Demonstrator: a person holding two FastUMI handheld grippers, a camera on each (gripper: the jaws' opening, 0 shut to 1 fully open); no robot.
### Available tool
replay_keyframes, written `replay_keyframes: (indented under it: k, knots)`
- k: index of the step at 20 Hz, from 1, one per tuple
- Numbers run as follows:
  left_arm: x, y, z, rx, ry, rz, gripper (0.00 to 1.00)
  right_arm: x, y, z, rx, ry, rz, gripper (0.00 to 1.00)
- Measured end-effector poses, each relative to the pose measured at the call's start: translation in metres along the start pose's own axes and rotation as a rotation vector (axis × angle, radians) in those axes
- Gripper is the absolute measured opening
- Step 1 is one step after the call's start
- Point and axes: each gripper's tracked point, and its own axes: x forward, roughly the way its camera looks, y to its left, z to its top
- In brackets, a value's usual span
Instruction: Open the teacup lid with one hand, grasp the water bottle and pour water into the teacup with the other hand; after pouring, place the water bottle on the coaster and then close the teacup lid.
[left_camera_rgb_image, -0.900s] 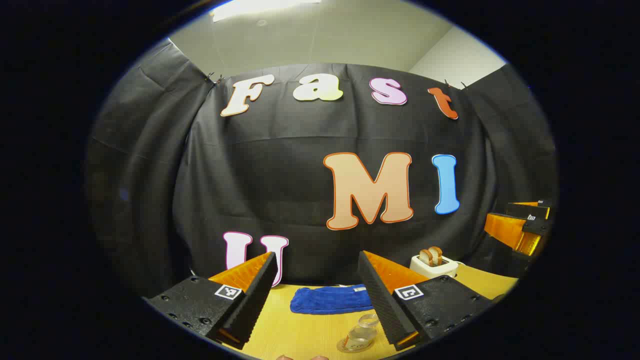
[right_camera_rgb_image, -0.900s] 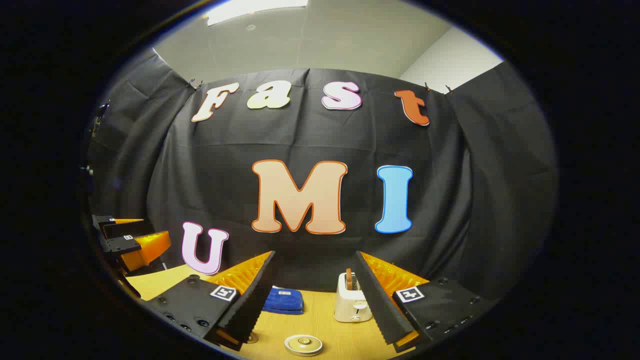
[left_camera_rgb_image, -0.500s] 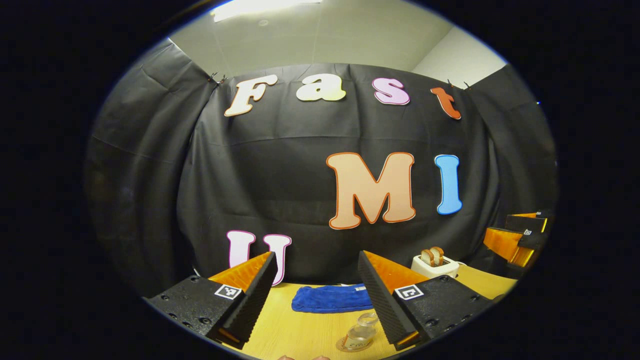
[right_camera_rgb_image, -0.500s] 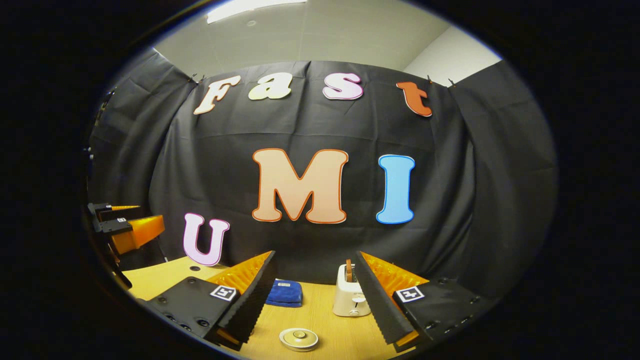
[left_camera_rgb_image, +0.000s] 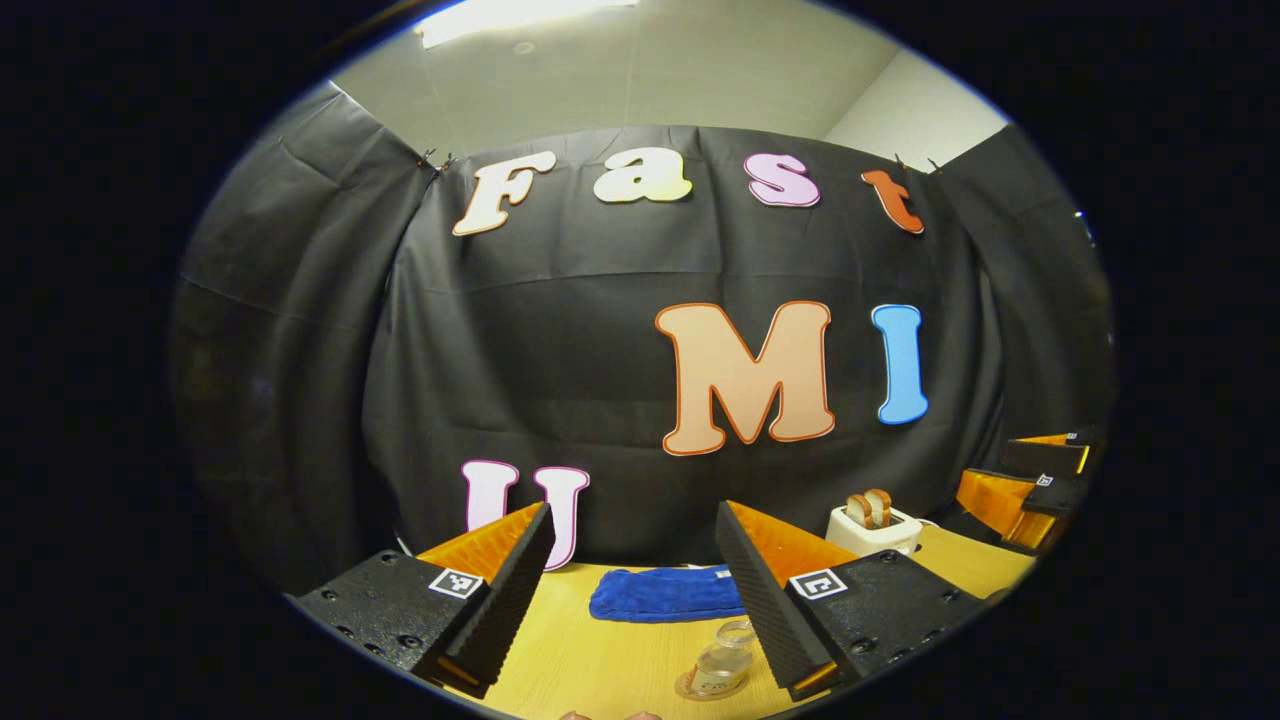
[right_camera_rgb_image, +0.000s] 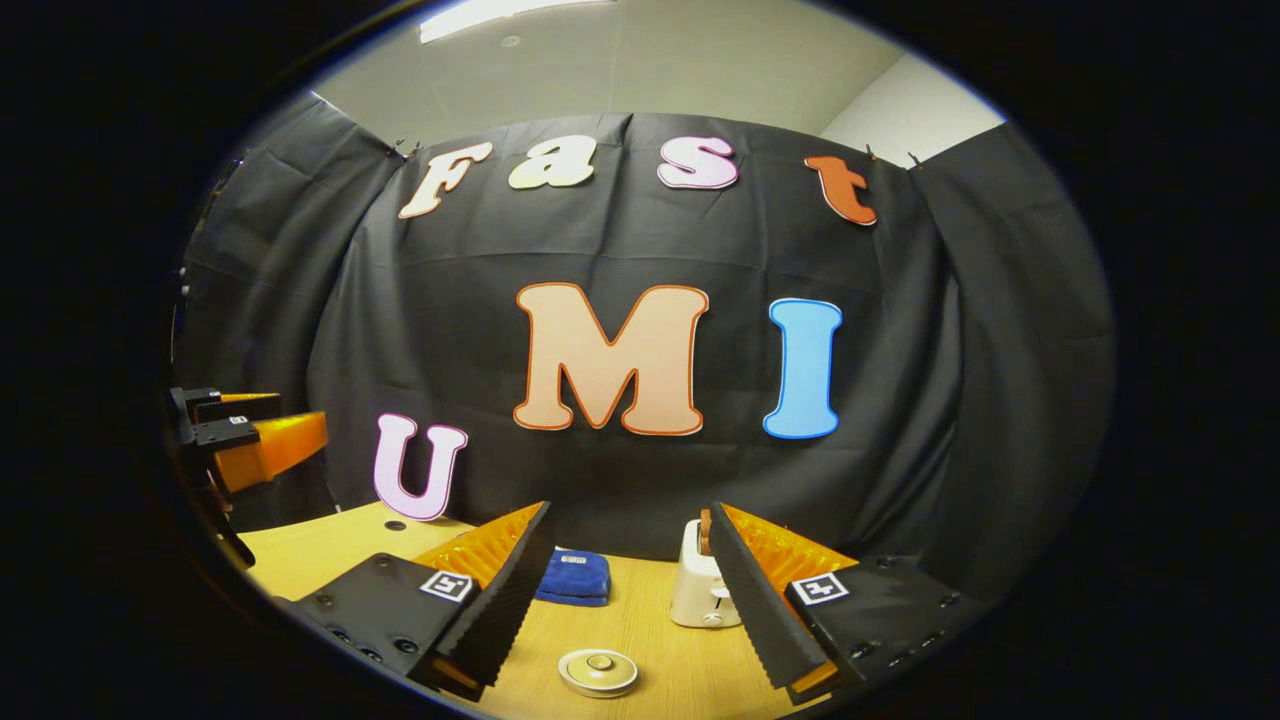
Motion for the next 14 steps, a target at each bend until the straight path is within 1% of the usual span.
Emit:
replay_keyframes:
  k: [1, 3, 4, 5, 6, 7, 8, 10, 11, 12, 13, 14]
  knots:
    - [-0.001, 0.002, -0.001, 0.001, 0.001, 0.005, 0.95, 0.002, 0.003, -0.004, 0.003, 0.004, 0.014, 1.00]
    - [-0.004, 0.006, -0.001, 0.006, 0.004, 0.017, 0.94, 0.008, 0.008, -0.016, 0.008, 0.013, 0.040, 0.94]
    - [-0.004, 0.009, -0.001, 0.007, 0.003, 0.024, 0.95, 0.011, 0.012, -0.022, 0.009, 0.021, 0.054, 0.94]
    - [-0.007, 0.013, -0.001, 0.010, 0.002, 0.033, 0.92, 0.016, 0.013, -0.032, 0.004, 0.034, 0.063, 0.94]
    - [-0.008, 0.017, -0.001, 0.015, 0.000, 0.045, 0.92, 0.018, 0.013, -0.043, -0.008, 0.047, 0.072, 0.94]
    - [-0.009, 0.021, 0.000, 0.020, 0.000, 0.057, 0.92, 0.022, 0.013, -0.053, -0.019, 0.064, 0.077, 0.99]
    - [-0.009, 0.024, 0.001, 0.024, -0.001, 0.063, 0.95, 0.023, 0.013, -0.067, -0.028, 0.085, 0.082, 0.99]
    - [-0.012, 0.027, 0.001, 0.031, 0.001, 0.074, 0.94, 0.028, 0.014, -0.095, -0.030, 0.145, 0.096, 0.99]
    - [-0.013, 0.030, 0.001, 0.034, 0.001, 0.081, 0.92, 0.030, 0.016, -0.109, -0.022, 0.181, 0.103, 0.97]
    - [-0.014, 0.032, 0.000, 0.034, 0.003, 0.086, 0.92, 0.030, 0.015, -0.126, -0.021, 0.218, 0.101, 0.94]
    - [-0.015, 0.032, -0.001, 0.035, 0.006, 0.091, 0.92, 0.032, 0.015, -0.139, -0.015, 0.245, 0.107, 1.00]
    - [-0.015, 0.034, -0.001, 0.039, 0.010, 0.096, 0.94, 0.033, 0.016, -0.152, -0.009, 0.273, 0.111, 0.99]
